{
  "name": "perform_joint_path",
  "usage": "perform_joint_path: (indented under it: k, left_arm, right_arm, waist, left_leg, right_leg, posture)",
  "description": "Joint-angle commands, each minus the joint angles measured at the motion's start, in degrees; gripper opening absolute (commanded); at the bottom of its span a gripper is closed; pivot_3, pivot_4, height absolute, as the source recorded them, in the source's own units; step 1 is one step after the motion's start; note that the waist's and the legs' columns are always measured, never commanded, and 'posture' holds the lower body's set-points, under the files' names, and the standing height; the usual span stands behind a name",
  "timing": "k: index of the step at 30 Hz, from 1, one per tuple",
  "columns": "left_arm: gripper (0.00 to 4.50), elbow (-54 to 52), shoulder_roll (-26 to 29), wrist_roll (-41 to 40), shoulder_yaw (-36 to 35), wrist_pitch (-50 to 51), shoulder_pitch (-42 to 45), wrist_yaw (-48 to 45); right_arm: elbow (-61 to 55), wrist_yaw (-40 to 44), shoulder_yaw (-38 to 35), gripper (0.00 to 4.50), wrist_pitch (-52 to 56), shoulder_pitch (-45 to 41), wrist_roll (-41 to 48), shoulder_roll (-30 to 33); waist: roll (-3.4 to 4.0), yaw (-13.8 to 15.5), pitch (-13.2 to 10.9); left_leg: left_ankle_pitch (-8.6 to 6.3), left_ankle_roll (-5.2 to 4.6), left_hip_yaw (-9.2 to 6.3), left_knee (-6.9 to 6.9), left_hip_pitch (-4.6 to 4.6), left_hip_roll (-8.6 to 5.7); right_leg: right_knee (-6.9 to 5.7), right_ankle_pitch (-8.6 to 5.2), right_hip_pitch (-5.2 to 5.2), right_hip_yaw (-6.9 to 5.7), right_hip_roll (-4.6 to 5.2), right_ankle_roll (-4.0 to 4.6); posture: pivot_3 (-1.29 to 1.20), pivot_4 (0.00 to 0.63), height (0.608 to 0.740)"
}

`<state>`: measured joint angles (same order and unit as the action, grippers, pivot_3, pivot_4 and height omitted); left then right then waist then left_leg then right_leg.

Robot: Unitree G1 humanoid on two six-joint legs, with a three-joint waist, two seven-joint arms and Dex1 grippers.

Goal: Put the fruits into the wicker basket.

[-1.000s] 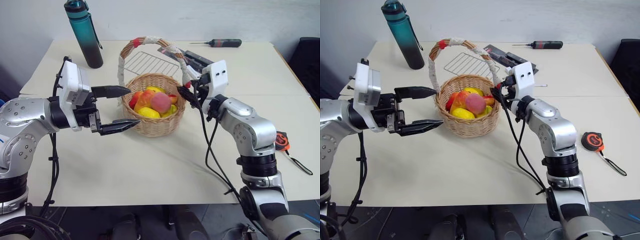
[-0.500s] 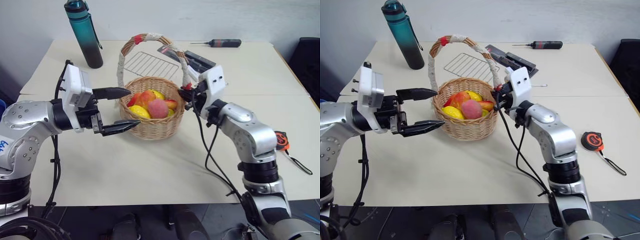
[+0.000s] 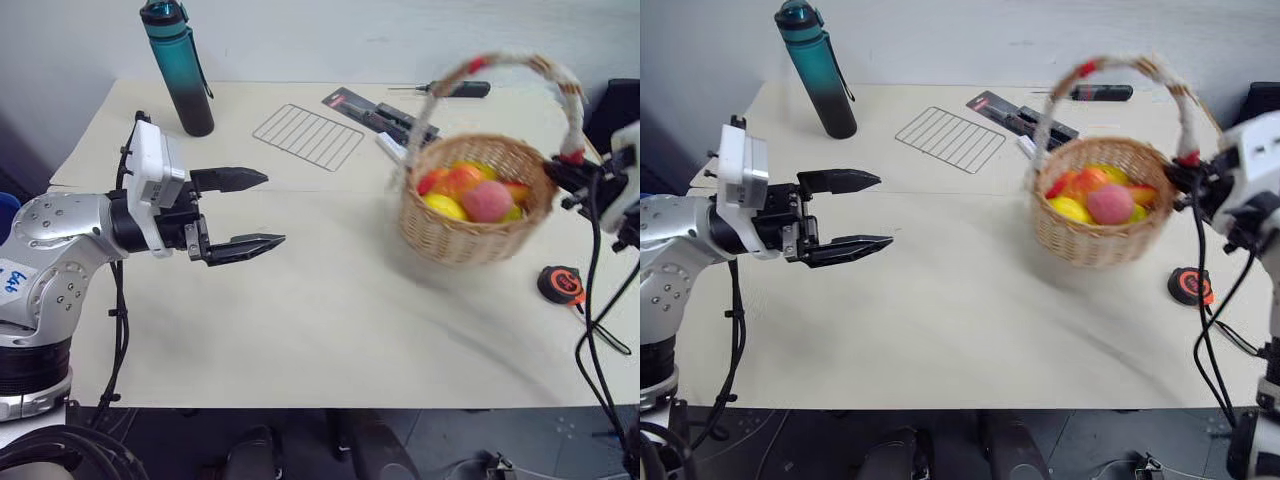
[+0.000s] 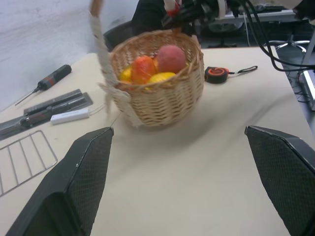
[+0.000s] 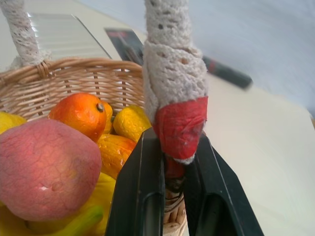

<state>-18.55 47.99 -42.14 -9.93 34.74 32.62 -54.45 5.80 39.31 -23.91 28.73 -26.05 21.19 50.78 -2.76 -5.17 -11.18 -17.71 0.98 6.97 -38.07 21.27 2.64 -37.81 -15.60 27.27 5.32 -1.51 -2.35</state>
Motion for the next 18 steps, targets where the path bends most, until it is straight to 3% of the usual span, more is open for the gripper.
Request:
perform_joint_path:
  k: [1,2,7,11,15,18]
  left_arm:
    - [4.50,0.4,-0.2,0.4,0.0,-1.0,1.6,-0.8]
    - [4.50,0.7,-0.3,0.1,0.1,-0.9,2.0,-1.0]
    - [4.50,1.0,-1.3,-1.3,0.4,0.0,3.5,-1.8]
    - [4.50,1.3,-1.7,-1.8,0.6,0.7,4.3,-2.8]
    - [4.50,1.9,-1.5,-2.1,0.8,1.2,4.8,-4.8]
    - [4.50,2.9,-0.9,-1.4,1.1,0.7,4.5,-7.0]
  right_arm:
    - [2.3,-0.9,-4.6,0.15,-5.6,0.4,0.6,-0.8]
    - [2.7,-1.1,-5.0,0.15,-6.1,1.0,1.1,-1.6]
    - [2.7,2.2,-6.5,1.84,-4.5,5.2,4.4,-2.4]
    - [1.6,6.1,-10.0,3.23,-3.4,9.4,6.0,1.8]
    - [0.1,15.5,-16.1,4.47,-2.9,17.1,7.2,8.9]
    - [1.5,27.4,-24.4,4.47,4.3,23.6,10.7,16.6]
  waist:
    - [0.06,-0.2,0.0]
    - [0.06,-0.3,0.0]
    - [0.06,-0.3,0.0]
    - [0.11,0.1,0.0]
    - [0.14,0.5,0.0]
    - [0.12,0.4,0.0]
  left_leg:
    - [0.02,-0.01,0.03,0.00,-0.04,-0.01]
    - [0.07,0.00,0.05,0.01,-0.07,-0.01]
    - [0.19,0.16,-0.09,0.01,-0.18,0.03]
    - [0.18,0.15,-0.10,0.01,-0.21,0.02]
    - [0.17,0.14,-0.11,0.02,-0.21,0.00]
    - [0.09,0.01,-0.22,0.04,-0.57,0.01]
  right_leg:
    - [-0.03,0.00,0.00,0.04,-0.02,0.00]
    - [-0.07,0.00,0.00,0.07,-0.03,0.00]
    - [-0.07,0.01,-0.17,0.01,-0.08,0.01]
    - [-0.05,0.02,-0.24,-0.01,-0.06,0.00]
    - [-0.03,0.02,-0.24,-0.03,-0.05,-0.01]
    - [0.17,0.00,-0.71,-0.13,-0.06,-0.03]
  posture:
    - [0.00,0.150,0.740]
    - [0.00,0.150,0.740]
    - [0.00,0.150,0.740]
    - [0.00,0.150,0.740]
    - [0.00,0.150,0.740]
    - [0.00,0.150,0.740]
